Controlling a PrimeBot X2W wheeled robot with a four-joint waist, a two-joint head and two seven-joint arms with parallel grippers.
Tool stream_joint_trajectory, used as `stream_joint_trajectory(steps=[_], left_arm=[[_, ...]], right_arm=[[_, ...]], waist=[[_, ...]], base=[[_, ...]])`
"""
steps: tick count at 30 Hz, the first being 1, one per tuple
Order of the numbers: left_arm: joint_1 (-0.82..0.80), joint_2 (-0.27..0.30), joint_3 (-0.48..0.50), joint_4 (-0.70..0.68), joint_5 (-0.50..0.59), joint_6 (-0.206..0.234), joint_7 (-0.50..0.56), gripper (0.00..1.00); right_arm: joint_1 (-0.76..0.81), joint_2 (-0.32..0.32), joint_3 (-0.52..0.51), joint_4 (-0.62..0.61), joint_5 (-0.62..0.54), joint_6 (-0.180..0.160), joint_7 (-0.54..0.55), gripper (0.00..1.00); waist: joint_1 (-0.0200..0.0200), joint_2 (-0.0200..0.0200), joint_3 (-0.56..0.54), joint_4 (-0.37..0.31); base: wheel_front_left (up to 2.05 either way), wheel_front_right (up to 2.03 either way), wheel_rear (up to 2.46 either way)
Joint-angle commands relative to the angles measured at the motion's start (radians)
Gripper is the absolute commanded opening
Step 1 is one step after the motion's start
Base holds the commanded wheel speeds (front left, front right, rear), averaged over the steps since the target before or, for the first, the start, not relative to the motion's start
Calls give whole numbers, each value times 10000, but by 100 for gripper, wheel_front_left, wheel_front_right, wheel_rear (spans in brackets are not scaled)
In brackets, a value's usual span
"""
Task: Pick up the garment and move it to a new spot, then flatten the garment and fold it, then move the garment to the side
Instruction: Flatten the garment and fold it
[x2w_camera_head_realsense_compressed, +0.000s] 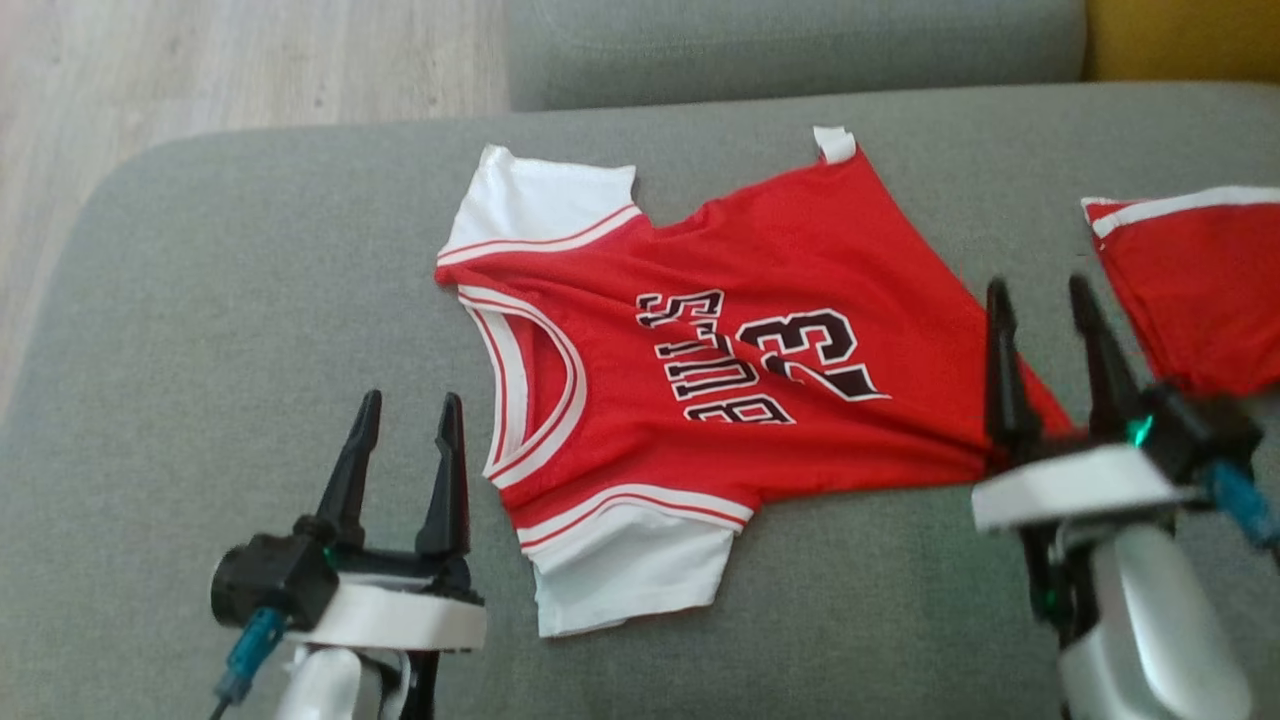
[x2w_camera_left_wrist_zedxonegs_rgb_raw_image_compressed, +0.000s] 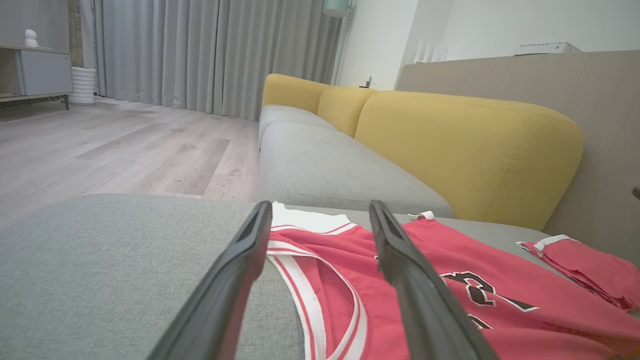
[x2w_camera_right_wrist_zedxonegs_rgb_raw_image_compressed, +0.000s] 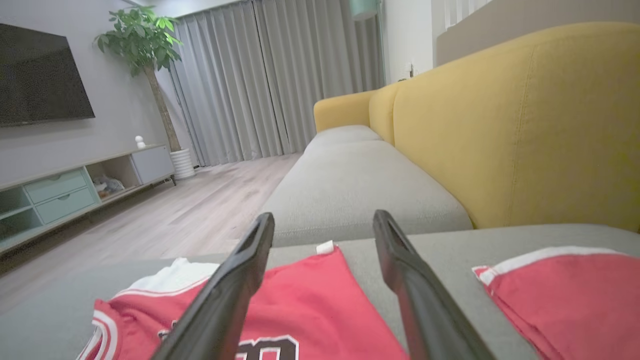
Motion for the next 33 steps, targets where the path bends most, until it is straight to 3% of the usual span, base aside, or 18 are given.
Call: stream_joint_trajectory(steps=[1, 5, 9, 15, 17, 24, 32, 33], left_arm=[[-628, 26, 340, -315, 102, -30, -53, 100], [-1130, 235, 303, -160, 269, -147, -53, 100], [-2294, 908, 199, 136, 440, -274, 166, 100], [-4555, 2180, -330, 774, 233, -401, 1951, 100], [-5907, 3083, -1357, 1312, -810, -413, 3547, 100], [-7903, 4862, -3370, 2373, -3664, -417, 6728, 100], [-8809, 5940, -5004, 2847, -5068, -419, 7896, 100], [-8886, 6025, -5201, 2908, -5120, -419, 7957, 74]], right_arm=[[129, -31, 306, -434, 75, -7, -101, 100], [425, -31, 408, -1049, 296, -7, -104, 100], [324, -30, 596, -1488, 454, -7, -105, 100], [4, -30, 663, -1955, 584, -7, -105, 100], [-145, -30, 692, -2155, 646, -7, -106, 100], [-419, -30, 799, -2389, 840, -7, -106, 100], [-570, -30, 870, -2468, 997, -7, -106, 100], [-580, -30, 875, -2468, 1007, -7, -106, 100]], waist=[[0, 0, 191, -54], [0, 0, 712, -240], [0, 0, 1392, -573], [0, 0, 2400, -1023], [0, 0, 2928, -1266], [0, 0, 3743, -1697], [0, 0, 4055, -1926], [0, 0, 4068, -1940]], base=[[0, 0, 0], [0, 0, 0], [0, 0, 0], [0, 0, 0], [0, 0, 0], [0, 0, 0], [0, 0, 0], [0, 0, 0]])
